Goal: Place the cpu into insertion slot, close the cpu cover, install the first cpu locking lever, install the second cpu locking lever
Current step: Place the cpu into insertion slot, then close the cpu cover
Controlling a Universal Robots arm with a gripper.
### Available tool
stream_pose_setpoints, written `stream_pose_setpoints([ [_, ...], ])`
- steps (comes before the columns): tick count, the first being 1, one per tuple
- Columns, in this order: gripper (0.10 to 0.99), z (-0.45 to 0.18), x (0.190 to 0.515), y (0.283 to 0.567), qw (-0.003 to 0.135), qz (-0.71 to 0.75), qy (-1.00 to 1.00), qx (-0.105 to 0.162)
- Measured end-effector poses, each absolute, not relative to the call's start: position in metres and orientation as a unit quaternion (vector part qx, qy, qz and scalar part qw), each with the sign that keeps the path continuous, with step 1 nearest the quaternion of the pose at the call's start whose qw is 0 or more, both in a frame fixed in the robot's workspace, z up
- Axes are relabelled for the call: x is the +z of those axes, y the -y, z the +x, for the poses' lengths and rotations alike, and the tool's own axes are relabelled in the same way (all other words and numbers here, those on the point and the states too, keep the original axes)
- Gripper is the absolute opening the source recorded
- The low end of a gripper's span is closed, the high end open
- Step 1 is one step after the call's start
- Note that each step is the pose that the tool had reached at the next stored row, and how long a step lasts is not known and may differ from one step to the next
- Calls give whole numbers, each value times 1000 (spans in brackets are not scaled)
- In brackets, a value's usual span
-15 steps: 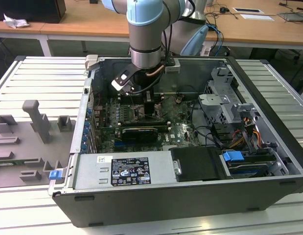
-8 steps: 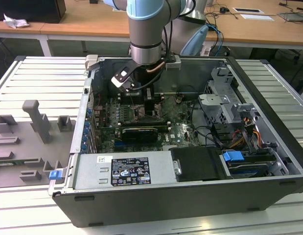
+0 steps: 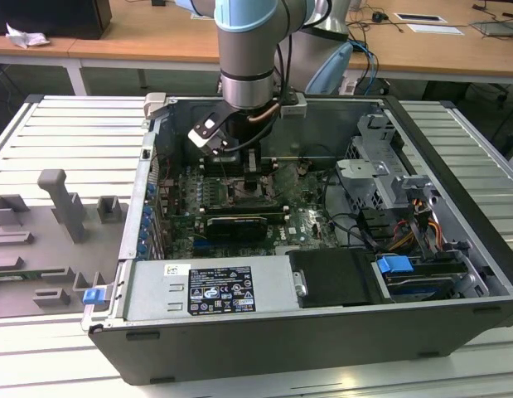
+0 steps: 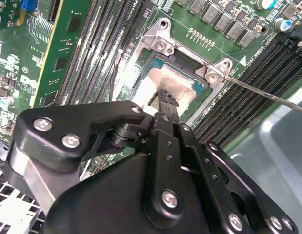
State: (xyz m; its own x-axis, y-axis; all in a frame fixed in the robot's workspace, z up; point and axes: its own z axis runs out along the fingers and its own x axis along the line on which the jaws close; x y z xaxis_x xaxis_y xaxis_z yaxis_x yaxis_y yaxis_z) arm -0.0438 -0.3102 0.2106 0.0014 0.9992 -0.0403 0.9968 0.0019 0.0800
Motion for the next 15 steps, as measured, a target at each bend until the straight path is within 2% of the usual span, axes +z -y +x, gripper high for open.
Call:
stream_pose_setpoints([
  [15, 106, -44, 213, 310, 43, 706, -706, 14],
])
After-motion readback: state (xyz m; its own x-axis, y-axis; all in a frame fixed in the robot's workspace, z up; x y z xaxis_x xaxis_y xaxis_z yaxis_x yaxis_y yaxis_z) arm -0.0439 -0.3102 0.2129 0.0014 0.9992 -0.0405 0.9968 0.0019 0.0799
